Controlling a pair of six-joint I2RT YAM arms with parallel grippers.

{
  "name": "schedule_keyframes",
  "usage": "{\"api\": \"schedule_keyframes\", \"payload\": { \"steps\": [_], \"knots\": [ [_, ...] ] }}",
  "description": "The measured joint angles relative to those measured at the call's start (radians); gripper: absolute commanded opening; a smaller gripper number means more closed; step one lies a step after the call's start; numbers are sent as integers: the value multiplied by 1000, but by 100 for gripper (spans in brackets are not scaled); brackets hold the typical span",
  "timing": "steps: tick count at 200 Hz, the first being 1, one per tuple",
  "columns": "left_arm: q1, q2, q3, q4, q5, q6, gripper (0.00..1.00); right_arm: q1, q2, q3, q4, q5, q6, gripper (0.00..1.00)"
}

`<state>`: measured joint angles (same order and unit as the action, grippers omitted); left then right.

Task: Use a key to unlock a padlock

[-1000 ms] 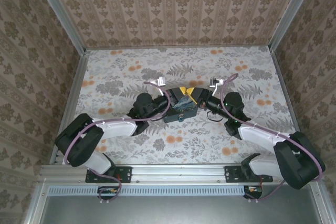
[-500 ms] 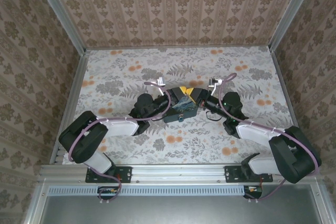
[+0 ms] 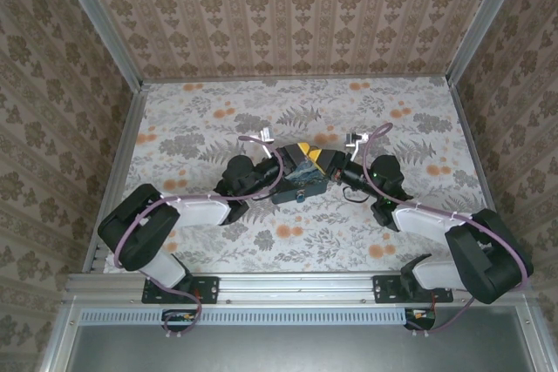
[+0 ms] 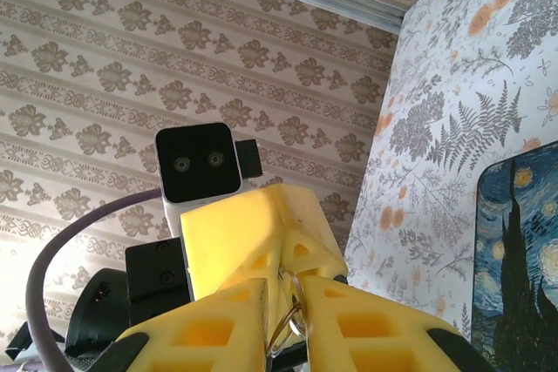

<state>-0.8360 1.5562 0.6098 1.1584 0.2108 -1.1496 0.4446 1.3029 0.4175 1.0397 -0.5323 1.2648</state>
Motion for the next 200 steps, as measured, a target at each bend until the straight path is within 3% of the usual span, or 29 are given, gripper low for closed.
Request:
{"api": "schedule_keyframes", "payload": {
  "steps": [102,200],
  "knots": [
    [0,3,0,-6,22,-3,0,0,11,0,6,-22,-5,28],
    [0,9,3,-18,61,-3,0,-37,24,0,7,-57,-11,15]
  ]
}}
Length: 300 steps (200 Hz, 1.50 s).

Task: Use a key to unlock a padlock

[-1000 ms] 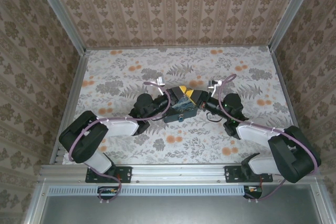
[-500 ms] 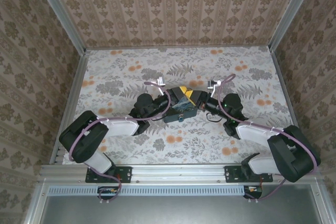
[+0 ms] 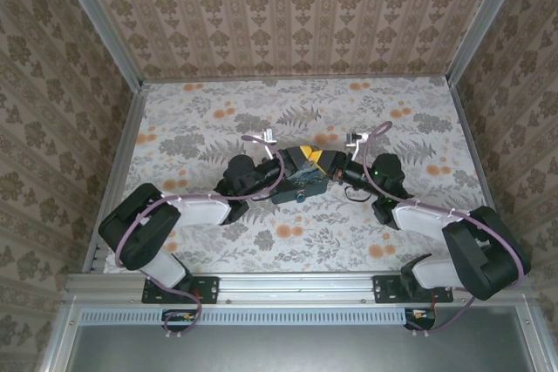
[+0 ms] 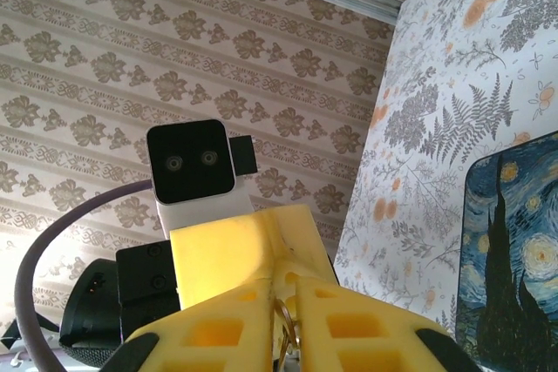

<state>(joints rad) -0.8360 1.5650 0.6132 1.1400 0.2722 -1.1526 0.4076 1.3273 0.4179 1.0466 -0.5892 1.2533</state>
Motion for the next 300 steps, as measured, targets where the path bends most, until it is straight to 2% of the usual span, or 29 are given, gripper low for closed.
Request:
{"api": "schedule_keyframes", "payload": {
  "steps": [53,106,146,196,231,246,259,277,300],
  "knots": [
    [2,11,11,-7,17,0,0,-11,16,2,6,-38,1,22],
    [2,11,16,-14,18,0,0,-12,21,2,13,-52,1,20],
    [2,11,16,-14,19,0,0,-12,21,2,21,-63,3,15],
    [6,11,16,-14,20,0,0,-16,21,2,23,-68,8,0],
    [5,11,16,-14,20,0,0,-17,21,2,24,-70,7,0],
    [6,11,16,-14,20,0,22,-17,21,2,23,-70,6,0],
    [10,10,16,-19,19,-4,34,-16,17,2,10,-70,-1,0],
    [23,-28,2,-68,17,10,49,-18,-6,1,-34,-69,-20,0],
    [40,-159,-23,-199,4,50,62,-32,-42,1,-98,-69,-49,0]
  ]
}}
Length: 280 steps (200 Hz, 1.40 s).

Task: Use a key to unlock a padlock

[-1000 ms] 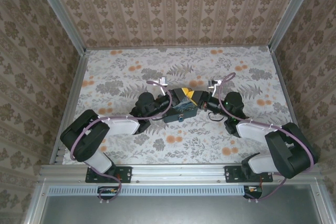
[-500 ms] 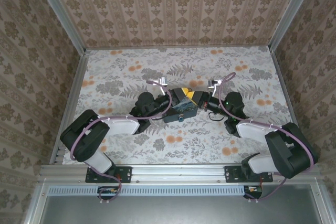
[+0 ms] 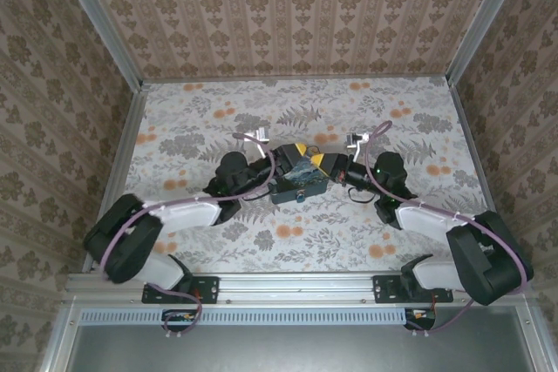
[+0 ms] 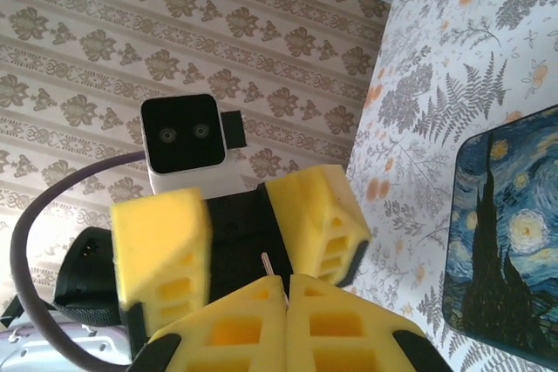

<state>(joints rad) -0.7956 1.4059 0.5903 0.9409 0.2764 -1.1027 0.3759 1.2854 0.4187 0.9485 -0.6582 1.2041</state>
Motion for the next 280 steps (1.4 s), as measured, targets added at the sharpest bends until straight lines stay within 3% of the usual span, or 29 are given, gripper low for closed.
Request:
{"api": "schedule_keyframes", "payload": {
  "steps": [42,68,94,138,188,280],
  "knots": [
    [-62,-275,45,-436,-84,187,81,-35,-52,2,-181,19,-92,0],
    [-149,-309,118,-686,-163,288,87,-39,-70,25,-327,30,-173,0],
    [-227,-281,122,-811,-222,326,89,-47,-75,48,-415,46,-228,0],
    [-333,-125,92,-829,-292,332,92,-48,-68,65,-471,54,-280,0],
    [-341,13,36,-742,-328,304,94,-49,-12,66,-471,60,-290,0],
    [-164,18,-4,-646,-295,302,95,-28,43,82,-449,64,-289,0]
  ]
}}
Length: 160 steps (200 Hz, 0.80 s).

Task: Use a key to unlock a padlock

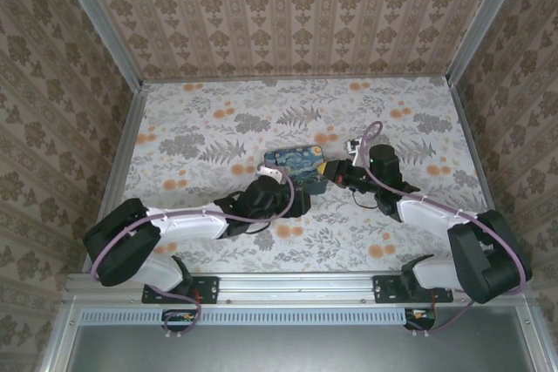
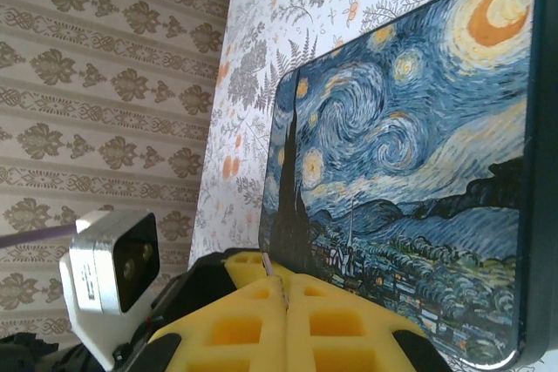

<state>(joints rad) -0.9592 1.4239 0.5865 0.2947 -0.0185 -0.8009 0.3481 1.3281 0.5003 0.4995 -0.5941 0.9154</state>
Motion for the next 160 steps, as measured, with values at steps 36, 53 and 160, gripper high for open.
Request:
{"api": "schedule_keyframes", "payload": {
  "steps": [36,53,160],
  "knots": [
    [32,-32,-1,-2,28,22,95,22,20,11,14,15,0,0],
    [31,-69,-14,5,47,38,95,32,22,14,16,20,0,0],
    [-22,29,-50,22,101,191,92,59,169,91,26,72,0,0]
  ]
}}
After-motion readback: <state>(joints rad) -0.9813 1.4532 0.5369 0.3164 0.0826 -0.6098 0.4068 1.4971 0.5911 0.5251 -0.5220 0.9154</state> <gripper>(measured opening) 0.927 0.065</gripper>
